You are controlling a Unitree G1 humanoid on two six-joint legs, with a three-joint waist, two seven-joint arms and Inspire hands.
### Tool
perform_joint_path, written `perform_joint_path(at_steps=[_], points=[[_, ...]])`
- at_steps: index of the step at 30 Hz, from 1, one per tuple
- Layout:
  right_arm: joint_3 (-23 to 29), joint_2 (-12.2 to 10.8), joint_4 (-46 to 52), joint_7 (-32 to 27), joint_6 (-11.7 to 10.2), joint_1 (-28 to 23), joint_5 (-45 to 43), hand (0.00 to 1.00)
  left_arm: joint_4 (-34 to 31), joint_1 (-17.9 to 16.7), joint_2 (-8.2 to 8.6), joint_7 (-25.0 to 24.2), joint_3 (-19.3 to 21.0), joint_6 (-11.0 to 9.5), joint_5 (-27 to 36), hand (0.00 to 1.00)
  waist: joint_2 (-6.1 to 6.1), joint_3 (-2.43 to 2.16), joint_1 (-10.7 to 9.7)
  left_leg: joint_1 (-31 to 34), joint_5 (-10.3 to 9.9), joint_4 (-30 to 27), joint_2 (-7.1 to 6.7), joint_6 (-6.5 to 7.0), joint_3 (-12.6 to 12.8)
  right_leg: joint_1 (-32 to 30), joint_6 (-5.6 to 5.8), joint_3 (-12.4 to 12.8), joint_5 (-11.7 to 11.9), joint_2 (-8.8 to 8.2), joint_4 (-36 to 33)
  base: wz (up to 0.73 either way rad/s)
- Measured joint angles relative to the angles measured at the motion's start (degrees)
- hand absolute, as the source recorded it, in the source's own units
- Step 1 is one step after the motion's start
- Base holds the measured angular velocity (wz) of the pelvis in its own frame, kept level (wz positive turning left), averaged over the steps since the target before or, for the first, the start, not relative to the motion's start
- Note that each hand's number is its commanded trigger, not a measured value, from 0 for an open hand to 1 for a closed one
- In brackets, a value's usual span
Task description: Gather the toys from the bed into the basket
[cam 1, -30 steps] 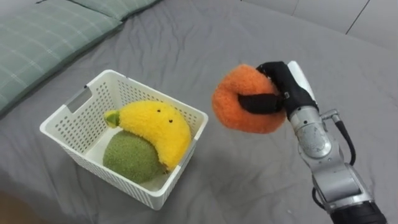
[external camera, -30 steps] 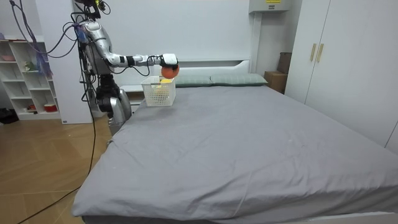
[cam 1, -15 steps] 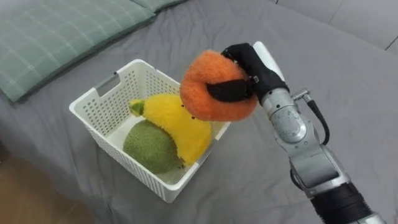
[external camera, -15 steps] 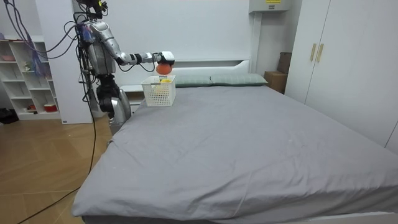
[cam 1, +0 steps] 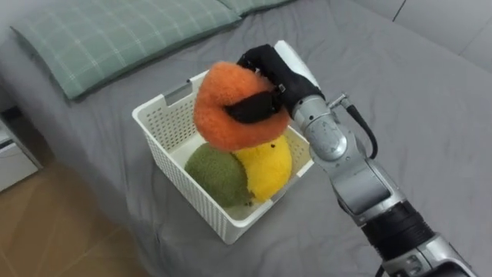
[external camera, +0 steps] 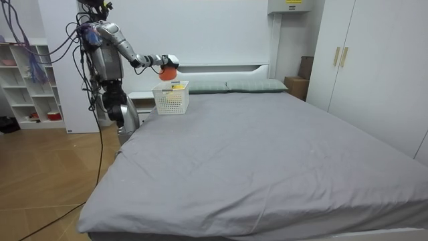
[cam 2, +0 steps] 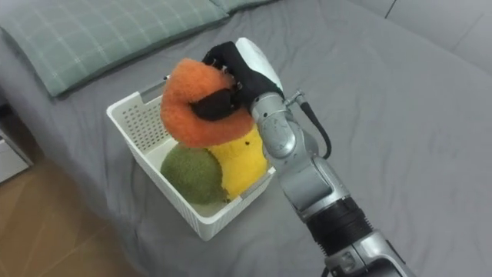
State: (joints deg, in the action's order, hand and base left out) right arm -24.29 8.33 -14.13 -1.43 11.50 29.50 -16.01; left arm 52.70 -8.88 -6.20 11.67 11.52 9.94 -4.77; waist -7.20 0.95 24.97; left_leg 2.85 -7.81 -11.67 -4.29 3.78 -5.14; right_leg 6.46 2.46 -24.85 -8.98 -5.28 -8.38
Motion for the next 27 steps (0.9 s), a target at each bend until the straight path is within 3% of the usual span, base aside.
perform_joint_path(at_steps=[8, 13, 27], points=[[-0.2, 0.0, -1.0, 0.2, 0.5, 0.0, 0.0, 0.00, 0.4, 0.7, -0.18, 1.0, 0.1, 0.0, -0.5, 0.00, -1.10, -0.06, 0.9, 0.8, 0.7, 0.0, -0.51, -0.21, -1.7, 0.0, 0.11, -0.3, -0.1, 0.06, 0.6, 0.12], [-0.4, 0.0, -1.6, 1.2, 0.5, 0.0, 0.0, 0.00, 2.2, 0.8, -0.22, 1.2, 0.1, 0.0, -0.6, 0.00, -1.72, 0.23, 1.5, 0.9, 0.7, 0.0, -0.50, -0.27, -1.9, 0.1, 0.11, -0.3, -0.1, 0.11, 0.6, 0.01], [-0.6, 0.1, -5.2, 1.0, 0.5, 0.0, 2.9, 0.00, 2.5, 2.3, -0.60, 1.5, -1.1, 0.1, -0.5, 0.00, -1.60, 0.59, 1.7, 1.4, 0.8, -0.1, -0.49, -0.31, -1.9, -0.4, 0.11, 1.0, -0.1, 0.17, 0.6, 0.00]])
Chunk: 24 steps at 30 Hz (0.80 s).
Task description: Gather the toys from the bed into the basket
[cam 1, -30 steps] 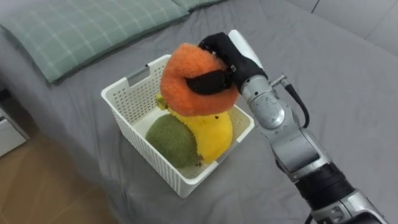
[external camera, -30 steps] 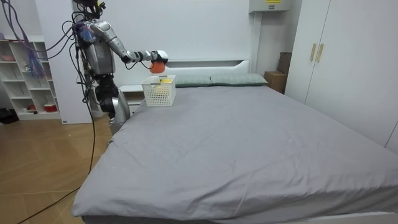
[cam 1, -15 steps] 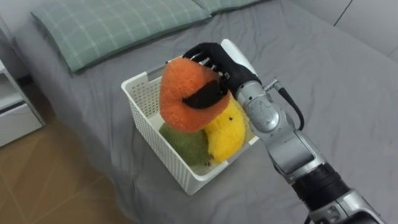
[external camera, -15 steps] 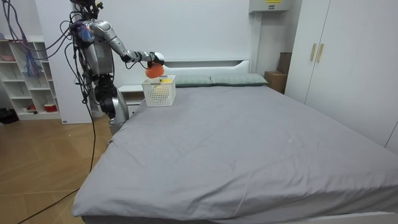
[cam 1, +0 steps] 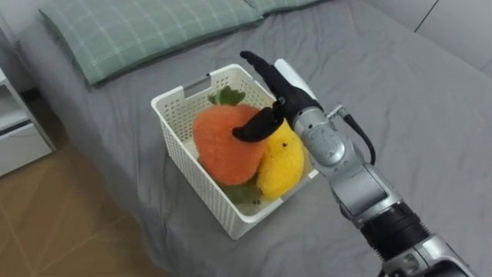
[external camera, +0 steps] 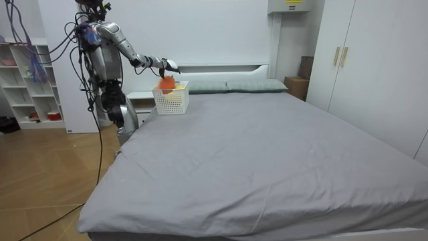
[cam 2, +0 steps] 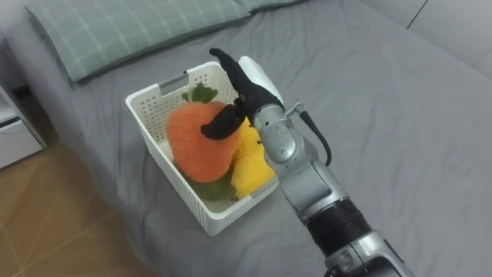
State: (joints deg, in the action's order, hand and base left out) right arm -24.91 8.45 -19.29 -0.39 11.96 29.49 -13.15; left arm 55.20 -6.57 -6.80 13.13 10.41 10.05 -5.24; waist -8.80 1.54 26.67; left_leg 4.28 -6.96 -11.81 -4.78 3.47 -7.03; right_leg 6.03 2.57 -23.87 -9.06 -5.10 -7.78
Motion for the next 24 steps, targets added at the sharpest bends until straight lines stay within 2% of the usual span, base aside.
perform_joint_path(at_steps=[13, 17, 20, 24], points=[[0.0, 0.2, -0.4, -0.3, 0.0, 0.0, 1.6, 0.00, 0.0, 0.0, -0.38, 0.3, -0.6, 0.4, 0.0, 0.00, 0.40, 0.01, 0.0, -0.1, 0.0, 0.0, 0.05, 0.01, 0.4, -0.1, 0.00, 0.3, 0.0, -0.03, 0.0, 0.00], [0.1, 1.0, -0.7, -0.2, -1.0, 0.0, 1.6, 0.00, 0.0, -0.2, -0.34, 0.3, -0.7, 0.4, 0.1, 0.00, 0.78, 0.08, -0.8, -0.2, 0.0, 0.0, 0.10, 0.01, 0.6, -0.2, -0.01, 0.6, 0.0, -0.03, 0.0, -0.01], [2.1, 1.4, -0.6, -0.3, -1.9, 0.0, 1.6, 0.00, 0.0, -0.5, -0.27, 0.3, -0.7, 0.4, 0.0, 0.00, 1.00, -0.18, -1.8, -0.4, 0.0, 0.2, 0.20, 0.02, 1.2, -0.5, 0.00, 2.0, 0.0, 0.02, 0.0, -0.12], [4.2, 1.6, 0.6, -1.2, -2.6, 0.0, 1.6, 0.00, -0.1, -0.4, -0.14, 0.3, -0.6, 0.1, 0.1, 0.00, 1.76, -0.49, -3.4, -2.1, 0.1, 1.1, 0.90, 0.09, 4.0, -0.7, -0.03, 5.2, 0.0, 0.20, -0.3, -0.35]])
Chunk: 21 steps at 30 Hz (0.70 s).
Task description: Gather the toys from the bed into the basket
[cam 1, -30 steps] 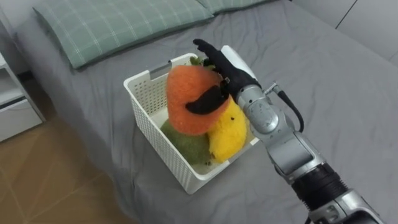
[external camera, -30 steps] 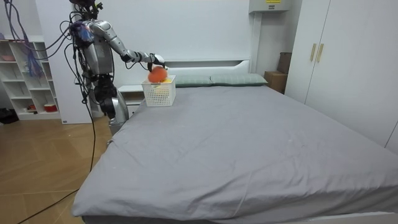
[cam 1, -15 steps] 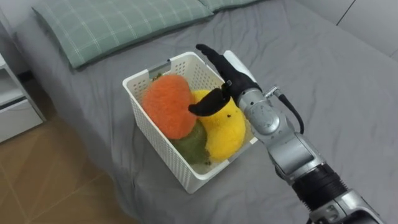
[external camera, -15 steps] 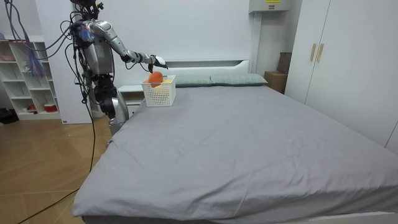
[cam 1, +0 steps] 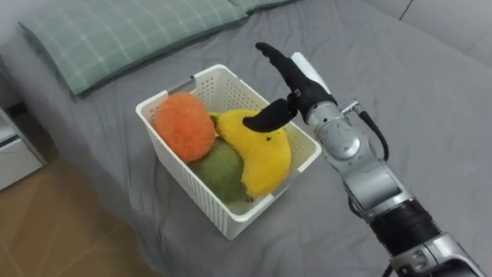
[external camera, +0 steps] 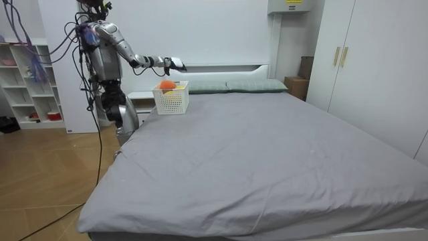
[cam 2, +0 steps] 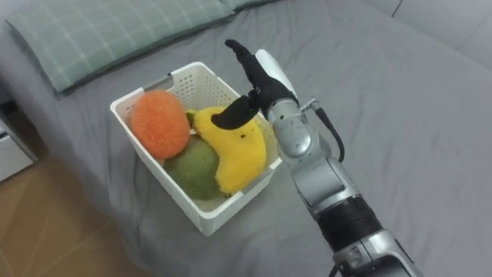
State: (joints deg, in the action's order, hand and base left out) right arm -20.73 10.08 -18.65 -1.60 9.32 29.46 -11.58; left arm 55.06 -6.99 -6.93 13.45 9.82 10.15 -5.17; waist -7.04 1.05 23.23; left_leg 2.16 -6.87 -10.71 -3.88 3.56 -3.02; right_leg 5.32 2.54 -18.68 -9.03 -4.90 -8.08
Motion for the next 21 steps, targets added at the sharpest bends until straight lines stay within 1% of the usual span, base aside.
perform_joint_path(at_steps=[1, 2, 3, 4, 5, 6, 7, 8, 9, 10, 11, 12, 13, 14, 16, 17, 19, 20, 21], points=[[0.2, 0.1, 0.6, -0.3, 0.0, 0.0, 0.0, 0.00, 0.0, 0.1, 0.00, 0.0, 0.1, -0.5, 0.0, 0.00, 0.07, -0.05, -1.0, -0.5, 0.0, 0.3, 0.20, -0.01, 0.7, 0.4, 0.00, 0.7, 0.0, 0.09, 0.0, -0.39], [0.3, 0.3, 1.0, -0.3, -0.1, -0.1, 0.0, 0.00, 0.0, 0.1, 0.04, 0.0, 0.0, -0.7, 0.0, 0.00, 0.15, -0.03, -1.6, -0.8, 0.0, 0.5, 0.24, -0.01, 1.0, 0.5, 0.00, 1.0, 0.0, 0.11, 0.0, -0.24], [0.9, 1.1, 1.7, -0.3, -0.7, -0.3, 0.0, 0.00, -0.1, 0.2, 0.35, 0.0, 0.0, -1.1, 0.0, 0.00, 0.33, -0.05, -2.9, -1.0, -0.1, 0.5, 0.32, 0.04, 1.6, 0.5, 0.00, 1.4, 0.0, 0.12, 0.0, -0.26], [2.4, 1.5, 1.9, -0.3, -1.1, -0.4, 0.0, 0.00, -0.1, 0.4, 0.75, -0.1, -0.1, -1.1, 0.0, 0.00, 0.63, 0.04, -3.6, -1.5, -0.1, 0.9, 0.55, 0.08, 2.8, 0.4, -0.04, 1.9, 0.0, 0.10, -0.1, -0.36], [3.1, 1.6, 2.0, -0.4, -1.1, -0.4, -0.1, 0.00, 0.0, 0.4, 0.87, -0.2, -0.2, -1.2, 0.0, 0.00, 0.76, -0.02, -4.0, -1.8, -0.1, 1.2, 0.64, 0.10, 3.3, 0.3, -0.10, 2.7, 0.1, 0.16, -0.1, -0.48], [4.3, 1.7, 2.1, -0.6, -1.1, -0.4, -0.1, 0.00, 0.1, 0.4, 0.90, -0.2, -0.5, -1.3, 0.0, 0.00, 1.00, -0.13, -4.6, -2.1, -0.2, 1.4, 0.94, 0.14, 4.5, -0.2, -0.11, 3.6, 0.1, 0.25, -0.5, -0.50], [5.1, 2.0, 2.6, -0.8, -1.1, -0.4, -0.8, 0.00, -0.1, 0.4, 0.91, -0.2, -0.5, -1.4, 0.0, 0.00, 1.11, -0.18, -5.9, -2.2, -0.4, 1.4, 1.18, 0.14, 5.4, -0.6, -0.14, 4.5, 0.2, 0.35, -0.7, -0.43], [5.7, 2.3, 3.0, -0.8, -1.1, -0.5, -0.8, 0.00, -0.3, 0.4, 0.92, -0.2, -0.5, -1.4, 0.0, 0.00, 1.13, -0.18, -6.5, -2.2, -0.4, 1.4, 1.22, 0.14, 5.7, -0.7, -0.14, 4.6, 0.2, 0.36, -0.7, -0.26], [7.0, 2.9, 3.6, -0.8, -1.1, -0.7, -0.8, 0.00, -0.5, 0.4, 0.91, -0.2, -0.5, -1.5, 0.0, 0.00, 1.22, -0.22, -7.9, -2.2, -0.4, 1.5, 1.24, 0.16, 5.9, -0.8, -0.15, 4.8, 0.2, 0.35, -0.7, -0.17], [8.6, 3.4, 3.8, -0.8, -1.1, -1.0, -0.9, 0.00, -0.5, 0.5, 0.90, -0.2, -0.5, -1.6, 0.0, 0.00, 1.35, -0.29, -8.9, -2.5, -0.4, 1.7, 1.29, 0.18, 6.4, -0.8, -0.15, 5.4, 0.2, 0.38, -0.8, -0.20], [9.5, 3.4, 3.8, -0.9, -1.1, -1.0, -1.3, 0.00, -0.5, 0.5, 0.93, -0.2, -0.5, -1.6, 0.0, 0.00, 1.45, -0.43, -9.1, -2.7, -0.5, 1.9, 1.41, 0.18, 7.1, -1.0, -0.15, 5.9, 0.2, 0.44, -0.9, -0.41], [11.0, 3.6, 4.0, -1.0, -1.1, -1.0, -1.8, 0.00, -0.5, 0.6, 1.01, -0.2, -0.5, -1.6, 0.0, 0.00, 1.70, -0.65, -9.5, -2.9, -0.5, 2.3, 1.65, 0.16, 8.2, -1.5, -0.17, 7.1, 0.3, 0.62, -1.0, -0.45], [12.0, 3.9, 4.5, -1.4, -1.1, -1.1, -1.5, 0.00, -0.5, 0.5, 0.91, -0.3, -0.7, -1.7, 0.0, 0.00, 1.96, -0.70, -10.5, -3.2, -0.6, 2.4, 1.90, 0.12, 9.2, -1.6, -0.21, 7.6, 0.6, 0.80, -1.0, -0.43], [12.4, 4.1, 4.9, -1.5, -1.1, -1.1, -1.4, 0.00, -0.4, 0.5, 0.78, -0.3, -1.0, -1.7, 0.0, 0.00, 2.06, -0.69, -10.9, -3.3, -0.7, 2.4, 2.03, 0.05, 9.4, -1.6, -0.22, 7.7, 0.6, 0.89, -0.9, -0.28], [13.8, 5.3, 6.5, -2.2, -1.1, -1.1, -1.4, 0.00, -0.4, 0.3, 0.34, -0.7, -1.7, -1.8, 0.0, 0.00, 2.20, -0.78, -13.0, -3.8, -0.9, 2.4, 2.31, -0.16, 10.0, -1.4, -0.23, 7.9, 0.7, 1.14, -0.9, -0.17], [14.3, 5.7, 6.9, -2.4, -1.1, -1.1, -1.4, 0.00, -0.4, 0.3, 0.41, -0.7, -1.7, -1.8, 0.0, 0.00, 2.25, -0.81, -13.4, -3.8, -0.9, 2.5, 2.36, -0.20, 10.2, -1.4, -0.24, 8.0, 0.7, 1.17, -0.9, -0.15], [16.2, 7.0, 8.0, -3.4, -1.2, -1.5, -1.2, 0.00, -0.3, 0.2, 0.58, -1.5, -1.8, -2.2, 0.0, 0.00, 2.45, -0.92, -13.9, -4.5, -1.2, 2.6, 2.71, -0.49, 10.9, -1.2, -0.48, 9.3, 0.8, 1.64, -0.7, -0.25], [16.8, 7.1, 8.2, -3.5, -1.2, -1.9, -1.2, 0.00, -0.2, 0.2, 0.53, -1.6, -1.8, -2.4, 0.0, 0.00, 2.47, -0.90, -14.4, -4.8, -1.3, 2.6, 2.81, -0.56, 11.0, -1.0, -0.51, 9.4, 0.8, 1.76, -0.7, -0.13], [17.8, 7.3, 8.4, -3.9, -1.9, -3.3, -0.9, 0.00, 0.4, 0.0, 0.44, -1.6, -1.8, -2.9, 0.0, 0.00, 2.52, -0.91, -15.3, -5.5, -1.5, 2.6, 3.04, -0.69, 11.0, -0.3, -0.53, 9.3, 0.8, 1.96, -0.6, -0.04]])
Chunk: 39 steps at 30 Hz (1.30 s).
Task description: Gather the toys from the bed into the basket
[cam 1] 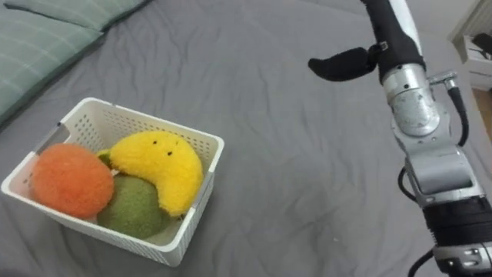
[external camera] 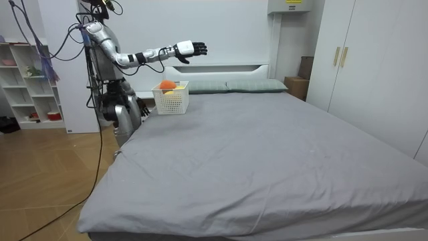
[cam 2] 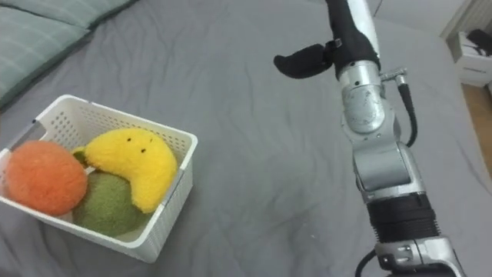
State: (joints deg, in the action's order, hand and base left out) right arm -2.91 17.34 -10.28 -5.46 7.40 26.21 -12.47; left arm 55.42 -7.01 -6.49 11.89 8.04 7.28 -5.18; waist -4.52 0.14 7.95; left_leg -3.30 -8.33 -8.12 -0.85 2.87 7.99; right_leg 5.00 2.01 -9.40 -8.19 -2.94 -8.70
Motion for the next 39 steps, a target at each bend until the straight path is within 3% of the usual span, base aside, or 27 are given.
perform_joint_path(at_steps=[2, 7, 10, 15, 23, 28, 34, 36, 39], points=[[1.0, 0.5, 0.1, -0.2, -0.5, -2.3, 1.0, 0.00, 0.4, -0.5, 0.00, 0.0, 0.0, -0.2, 0.0, 0.00, 0.22, -0.25, -0.7, -0.5, -0.3, 0.0, 0.21, -0.23, 0.0, 0.4, 0.00, -0.1, 0.0, 0.20, 0.0, -0.05], [5.3, 0.5, 0.4, -0.3, -0.4, -10.2, 1.1, 0.00, 0.7, -1.3, 0.00, -0.3, 0.7, -0.2, 0.0, 0.00, 1.11, -0.26, -2.8, -0.6, -0.4, 0.1, 0.52, -0.32, 1.3, -0.1, -0.03, 0.1, 0.0, 0.28, -0.1, -0.12], [8.0, 0.5, 0.4, -0.8, -0.4, -12.7, 1.2, 0.00, 0.7, -1.9, -0.01, -0.5, 1.9, -0.3, 0.0, 0.00, 1.14, -0.24, -4.5, -0.7, -0.4, 0.3, 0.53, -0.33, 1.6, -0.1, -0.03, 0.7, 0.0, 0.39, -0.1, -0.04], [11.8, 0.7, 0.4, -3.7, -1.4, -14.5, 3.1, 0.00, 0.9, -4.1, -0.66, -0.8, 2.9, -0.9, 0.1, 0.00, 1.19, -0.19, -5.2, -1.6, -1.0, 0.4, 1.02, -0.63, 3.2, -0.1, -0.19, 2.3, 0.1, 0.95, -0.1, -0.19], [17.1, 0.8, -0.4, -6.2, -2.1, -22.9, 4.2, 0.00, 0.9, -6.6, -0.91, -0.9, 5.6, -2.4, 0.0, 0.00, 1.05, -0.15, -8.0, -1.6, -1.2, 0.5, 1.34, -0.86, 3.5, -0.2, -0.21, 2.1, 0.1, 1.15, 0.0, -0.02], [23.5, 1.0, -8.8, -9.9, -3.8, -26.5, 4.1, 0.00, 0.9, -8.3, -1.21, -1.3, 8.0, -3.1, 0.0, 0.00, 0.59, -0.09, -9.3, -2.1, -1.5, 0.5, 1.50, -0.93, 4.3, 0.0, -0.21, 2.9, 0.1, 1.33, 0.1, -0.08], [24.4, 0.9, -22.3, -11.0, -4.0, -32.6, 5.5, 0.00, 1.0, -8.8, -1.29, -1.3, 9.9, -3.1, 0.0, 0.00, -0.28, -0.26, -9.7, -2.4, -1.9, 0.3, 1.48, -1.06, 4.6, -0.1, -0.65, 3.1, -0.4, 1.30, 0.1, -0.04], [24.5, 0.9, -27.8, -10.9, -4.1, -33.4, 6.4, 0.00, 1.5, -9.0, -1.52, -1.3, 9.9, -3.2, -0.1, 0.00, -0.18, -0.39, -9.7, -2.6, -1.9, 0.4, 1.48, -1.06, 4.6, 0.1, -0.67, 3.1, -0.4, 1.31, 0.1, 0.00], [24.6, 0.9, -36.9, -10.4, -4.1, -33.5, 8.6, 0.00, 2.0, -9.1, -1.72, -1.3, 10.4, -3.5, 0.0, 0.00, -0.42, -0.22, -9.7, -2.9, -1.9, 0.5, 1.49, -1.09, 4.7, 0.2, -0.68, 3.2, -0.5, 1.33, 0.1, -0.01]])
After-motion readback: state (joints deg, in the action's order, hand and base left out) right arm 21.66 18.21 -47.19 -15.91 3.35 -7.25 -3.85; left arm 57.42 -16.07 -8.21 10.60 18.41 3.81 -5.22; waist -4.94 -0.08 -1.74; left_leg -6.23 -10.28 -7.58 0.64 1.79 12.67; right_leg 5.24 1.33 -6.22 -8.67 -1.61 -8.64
